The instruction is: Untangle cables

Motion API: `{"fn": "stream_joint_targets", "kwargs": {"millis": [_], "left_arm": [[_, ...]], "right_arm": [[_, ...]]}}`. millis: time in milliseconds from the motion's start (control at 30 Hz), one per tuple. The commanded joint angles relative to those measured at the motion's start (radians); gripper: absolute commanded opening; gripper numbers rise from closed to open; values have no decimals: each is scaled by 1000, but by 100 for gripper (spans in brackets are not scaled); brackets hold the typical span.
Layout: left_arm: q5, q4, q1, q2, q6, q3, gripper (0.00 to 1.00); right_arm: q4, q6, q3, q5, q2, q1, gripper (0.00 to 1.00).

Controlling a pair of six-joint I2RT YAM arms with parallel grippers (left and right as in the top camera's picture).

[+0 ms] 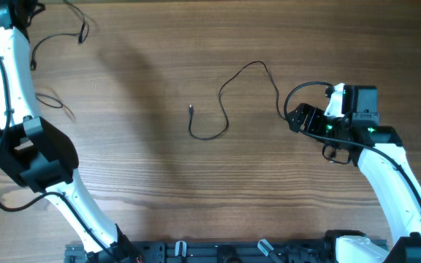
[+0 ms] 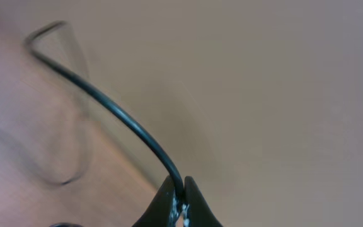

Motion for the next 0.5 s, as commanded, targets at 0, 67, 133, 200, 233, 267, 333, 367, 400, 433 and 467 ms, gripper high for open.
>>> {"fn": "stream_joint_targets", "kwargs": {"millis": [0, 67, 133, 200, 233, 267, 333, 367, 400, 433, 467], "left_arm": [[-326, -58, 7, 23, -181, -15, 4], [-367, -71, 16, 23, -224, -33, 4], [-385, -71, 26, 23, -283, -55, 4], [-402, -71, 35, 23, -344, -73, 4], [-412, -65, 40, 24, -378, -85, 4], [-421, -60, 47, 27, -411, -97, 4], [-426, -57, 55, 40, -445, -105, 6], [-426, -56, 59, 52, -453, -105, 17], [-426, -56, 64, 61, -468, -105, 42], [-424, -56, 67, 71, -468, -105, 62], [-422, -58, 70, 77, -468, -105, 88]], "right_arm": [[4, 4, 5, 13, -10, 5, 100], [4, 5, 5, 13, -10, 5, 100], [4, 5, 5, 13, -10, 5, 100], [4, 5, 5, 13, -10, 5, 100], [4, 6, 5, 13, -10, 5, 100], [3, 6, 5, 13, -10, 5, 100], [2, 6, 5, 13, -10, 5, 100], [1, 6, 5, 13, -10, 5, 100], [0, 6, 5, 13, -10, 5, 100], [-1, 7, 5, 13, -10, 5, 100], [-2, 7, 5, 13, -10, 5, 100]]}}
